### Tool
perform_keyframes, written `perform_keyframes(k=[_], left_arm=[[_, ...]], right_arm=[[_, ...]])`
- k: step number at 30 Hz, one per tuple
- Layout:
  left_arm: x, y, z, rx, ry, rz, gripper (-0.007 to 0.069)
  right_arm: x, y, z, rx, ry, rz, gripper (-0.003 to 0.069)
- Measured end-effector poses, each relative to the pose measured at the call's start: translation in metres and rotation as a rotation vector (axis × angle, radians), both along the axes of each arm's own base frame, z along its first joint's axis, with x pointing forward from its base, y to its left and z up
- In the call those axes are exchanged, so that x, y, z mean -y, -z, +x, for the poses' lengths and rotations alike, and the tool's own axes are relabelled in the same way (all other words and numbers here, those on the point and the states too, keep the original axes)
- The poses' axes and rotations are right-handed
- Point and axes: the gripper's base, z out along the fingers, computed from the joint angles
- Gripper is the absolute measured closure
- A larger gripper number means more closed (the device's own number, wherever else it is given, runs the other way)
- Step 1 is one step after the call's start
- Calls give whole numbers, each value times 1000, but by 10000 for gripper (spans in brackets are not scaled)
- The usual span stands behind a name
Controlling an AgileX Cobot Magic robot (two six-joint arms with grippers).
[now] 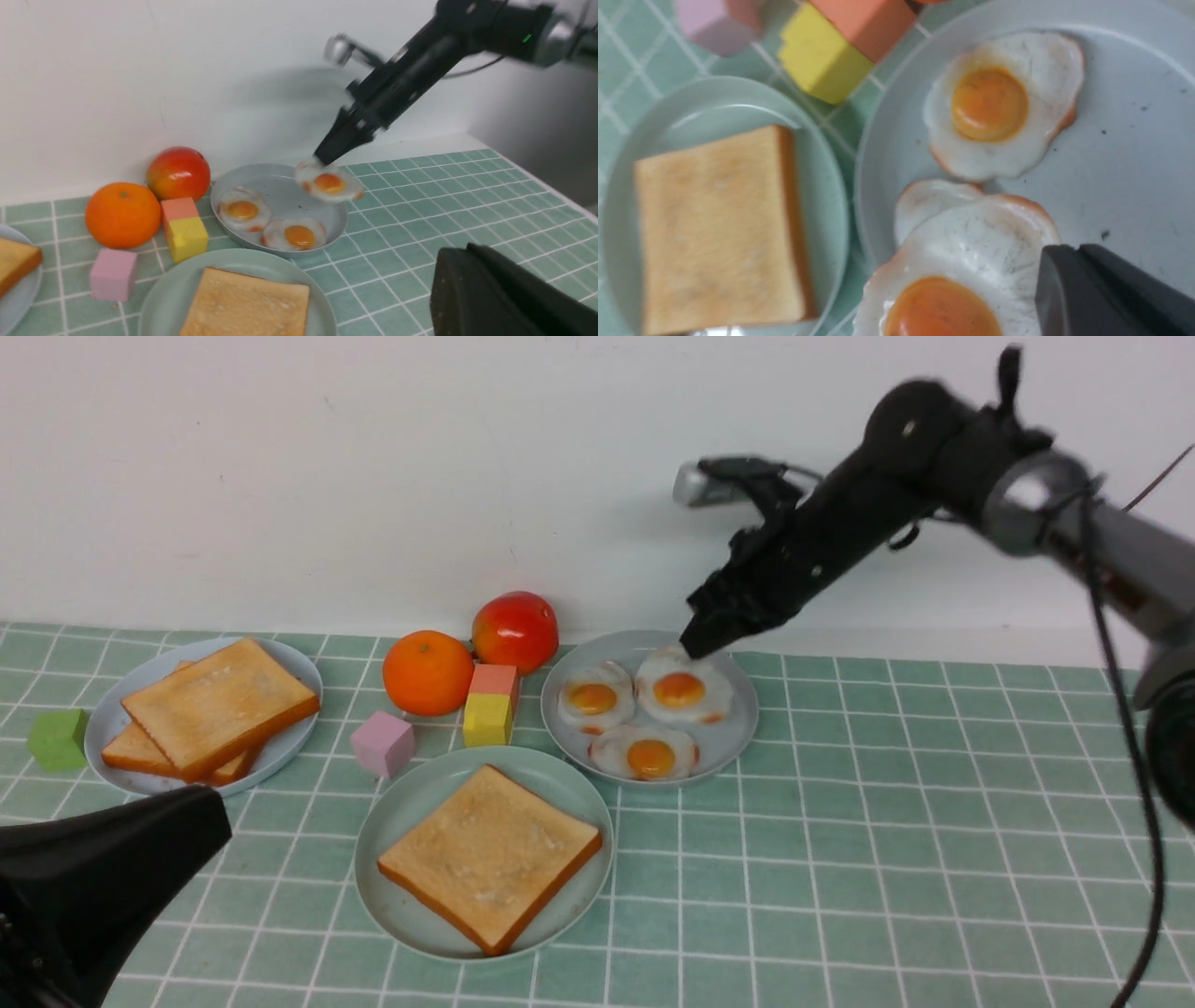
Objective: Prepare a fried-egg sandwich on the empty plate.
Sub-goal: Use the right arm to place the fried egg on the slice of bread in the middle
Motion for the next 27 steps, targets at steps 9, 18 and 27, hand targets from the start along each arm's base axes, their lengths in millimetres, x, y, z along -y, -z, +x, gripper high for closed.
perform_keyframes(k=[9,18,27], left_arm=[[-1,0,0,31,-3,44,618],[-1,0,0,31,-3,48,617],[-1,3,1,7,-6,65,617]], right_arm=[[-49,-14,-64,-60,-32,5,641],[-122,50,-101,20,7,26,641],[-135,85,-94,13,85,58,622]])
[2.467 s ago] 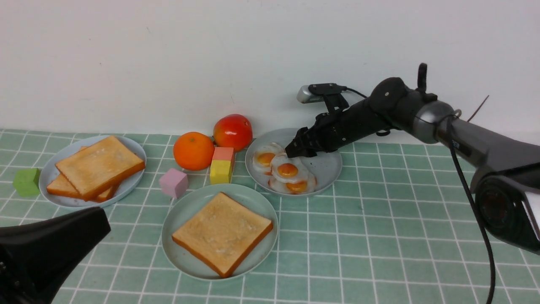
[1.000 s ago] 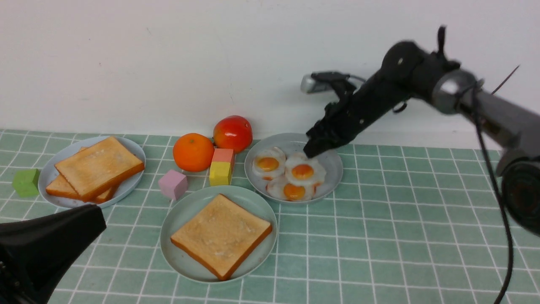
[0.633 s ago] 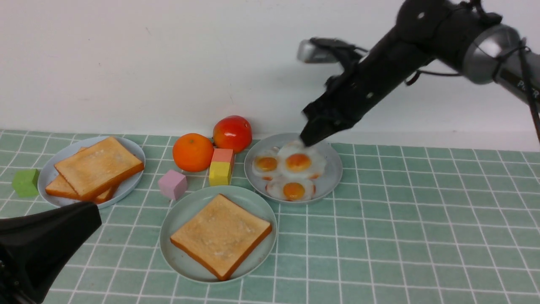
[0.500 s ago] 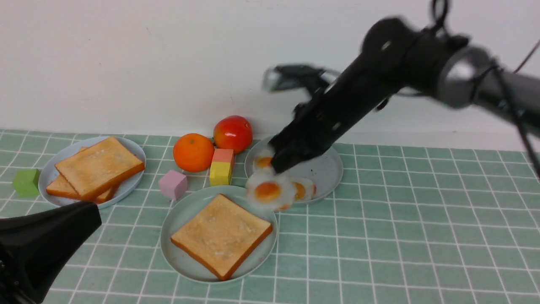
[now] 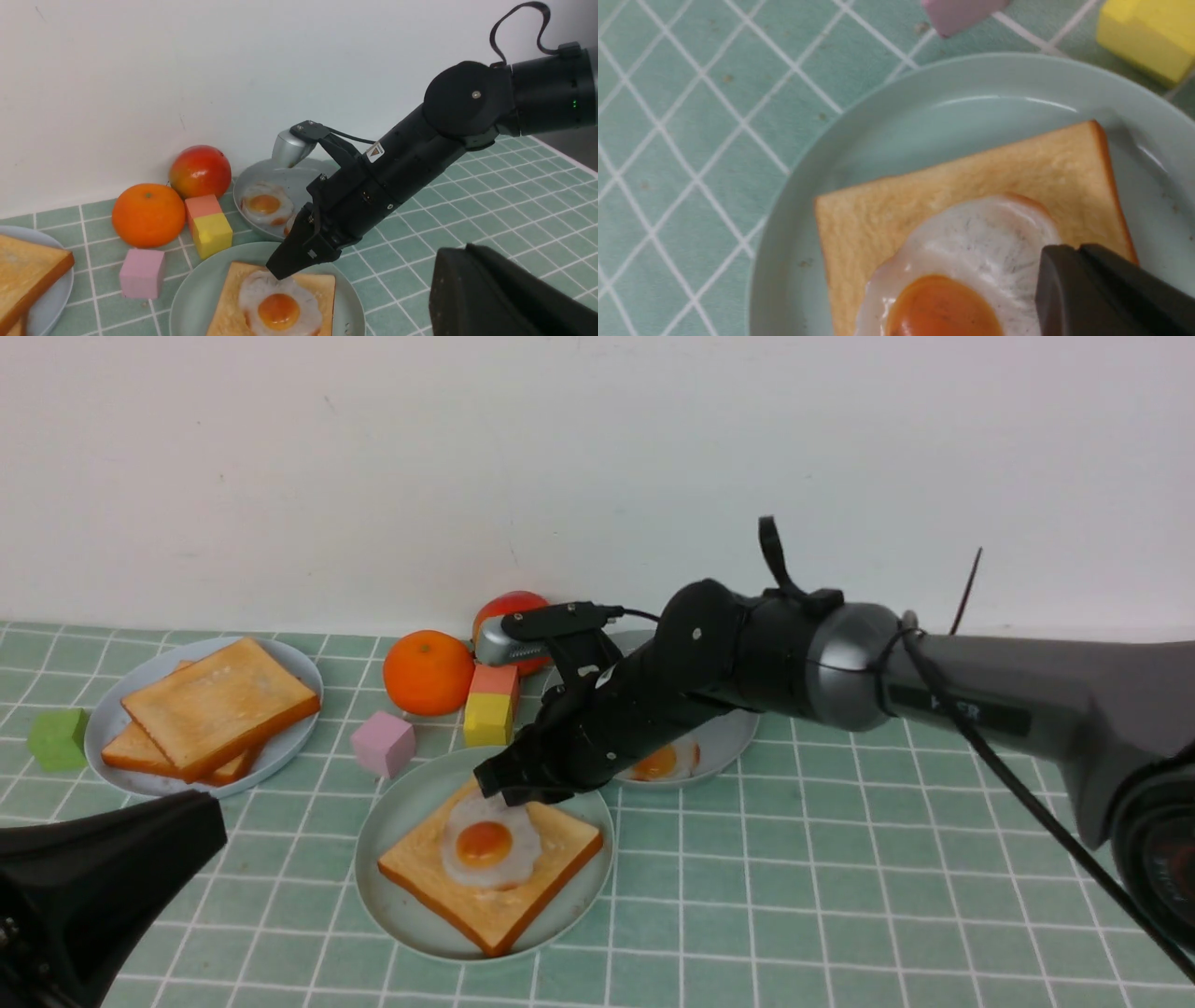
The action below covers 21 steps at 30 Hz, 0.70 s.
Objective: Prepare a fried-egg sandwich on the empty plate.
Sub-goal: Use the right arm to place the fried egg on the slice of bread in the middle, then use the left arm to grab a slice of bread
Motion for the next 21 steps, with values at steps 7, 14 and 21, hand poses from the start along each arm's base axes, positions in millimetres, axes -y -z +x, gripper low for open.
perform_keyframes(k=[7,14,21], left_arm=[[2,2,3,-21,-1,10,607],[8,25,13,-317,-50,36,603],[33,29,54,-654,-116,288,603]], right_arm=[[0,1,0,-2,1,-1,449],[26,-69,-14,34,-95,-29,204],[97,-195,-80,73,-126,-178,326]])
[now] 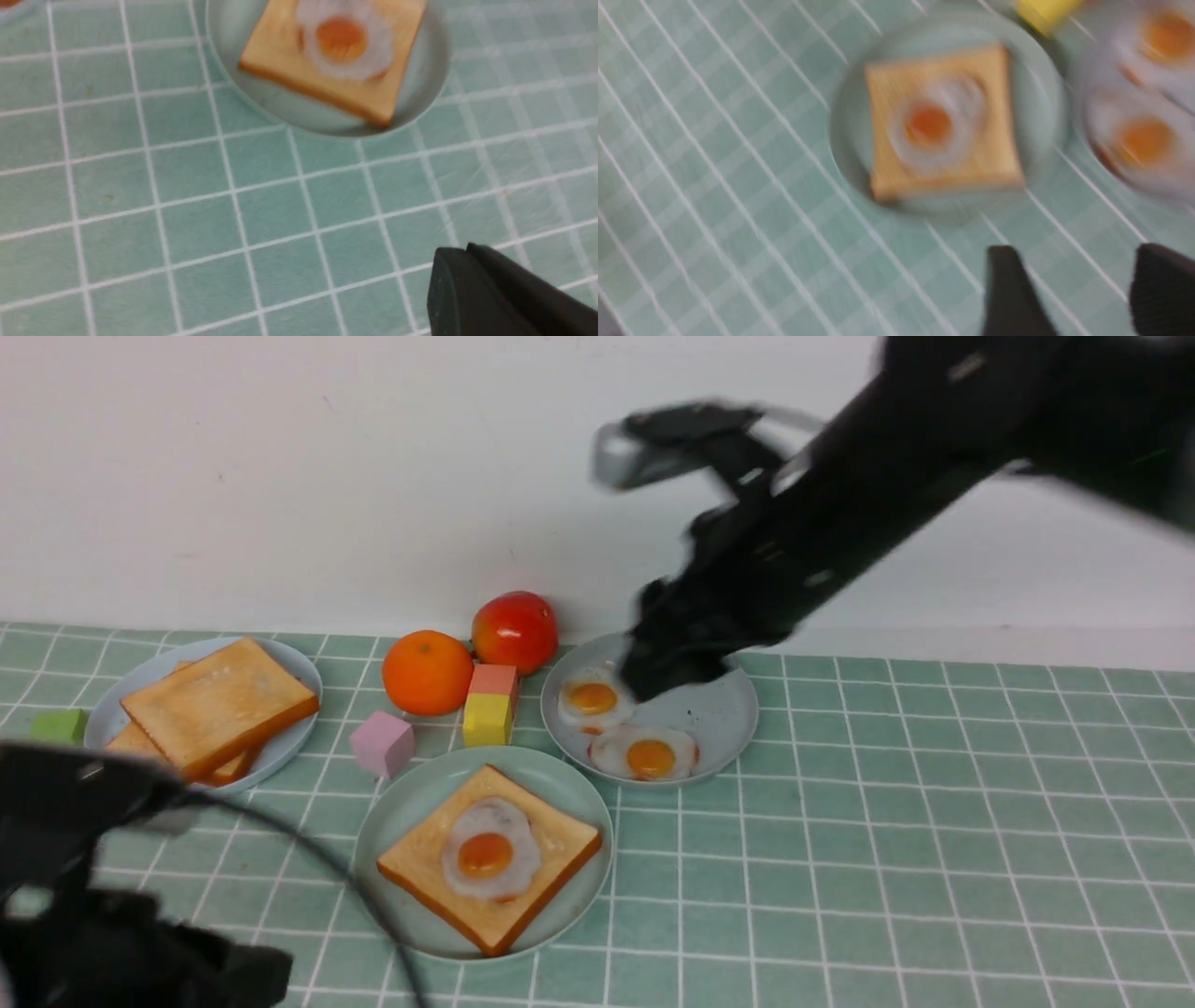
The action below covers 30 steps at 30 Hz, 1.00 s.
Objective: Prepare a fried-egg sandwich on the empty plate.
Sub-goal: Use the left arm to grab a slice of bread
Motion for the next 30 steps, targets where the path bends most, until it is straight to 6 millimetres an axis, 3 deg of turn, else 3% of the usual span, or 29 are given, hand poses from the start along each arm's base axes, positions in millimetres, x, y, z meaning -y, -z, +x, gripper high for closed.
perform_keyframes(k=[2,4,6,9,12,13,16,20,23,26,27,30], left_arm=[[4,-2,10,-9,3,34,603],[11,-5,42,-46,-30,95,622],[4,-4,74,-85,-83,152,638],[-12,3,113,-127,-118,202,638],[-40,14,149,-163,-177,214,638],[-39,14,151,-164,-178,210,638],[-74,27,192,-156,-232,233,637],[-95,34,224,-120,-147,346,590],[-100,40,235,-111,-76,407,533],[-103,51,246,-111,31,496,434],[-103,57,250,-108,83,535,369],[-103,67,254,-103,137,571,296]], right_arm=[[9,-12,-10,7,18,-24,366],[27,-35,-33,21,73,-58,473],[41,-46,-51,30,111,-72,571],[56,-50,-75,35,129,-75,648],[69,-47,-98,27,130,-81,664],[70,-47,-100,26,130,-82,664],[84,-40,-125,23,129,-84,664],[96,-36,-144,39,132,-77,664],[99,-36,-151,51,134,-69,664],[103,-39,-157,73,136,-55,662],[104,-41,-159,82,137,-49,662],[104,-41,-160,84,137,-47,660]])
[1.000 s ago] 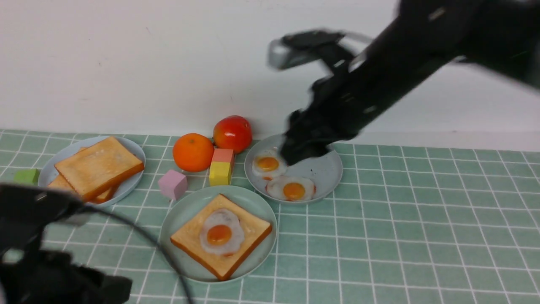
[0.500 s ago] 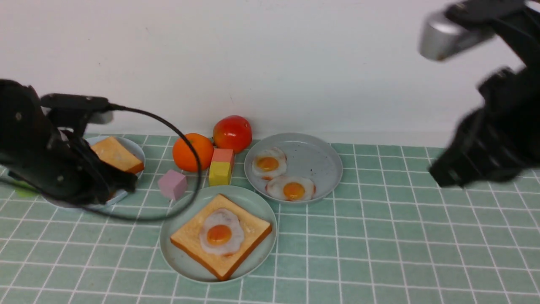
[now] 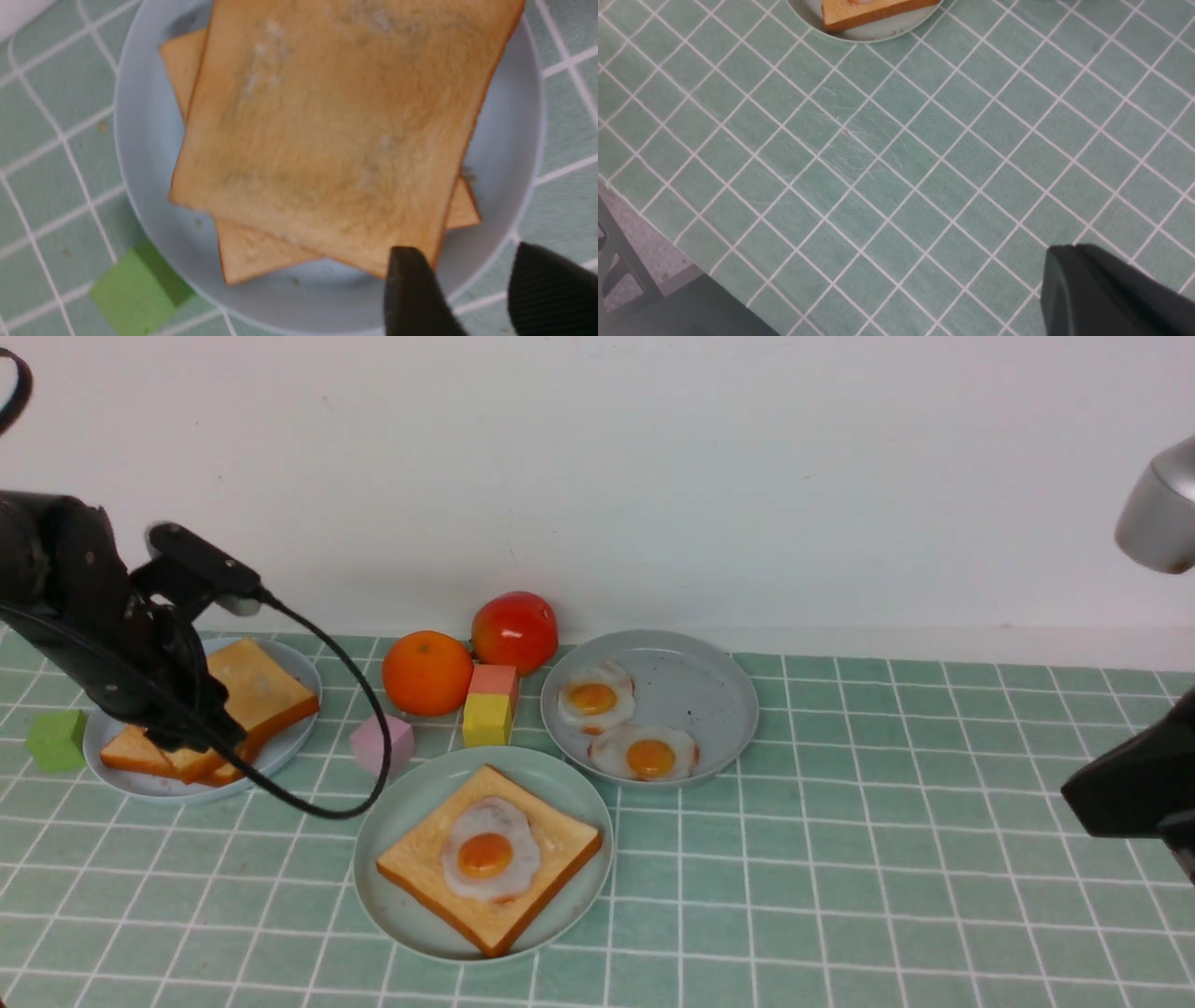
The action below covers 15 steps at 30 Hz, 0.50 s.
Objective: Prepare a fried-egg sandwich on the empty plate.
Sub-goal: Use the left arm to grab a slice of bread
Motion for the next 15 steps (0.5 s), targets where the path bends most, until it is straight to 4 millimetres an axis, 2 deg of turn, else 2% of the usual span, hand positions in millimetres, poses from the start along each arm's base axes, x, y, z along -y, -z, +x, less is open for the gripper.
perform_keyframes(k=[2,5,12,15], left_arm=[[0,9,4,-6,31,22,265],[-2,18,8,-5,57,54,260],[-3,40,17,-8,91,91,288],[-3,41,18,-6,88,89,318]], right_arm=[[0,0,0,0,0,0,659],[0,0,0,1,1,2,658],[0,0,0,-3,5,7,655],[0,0,0,-10,12,9,653]])
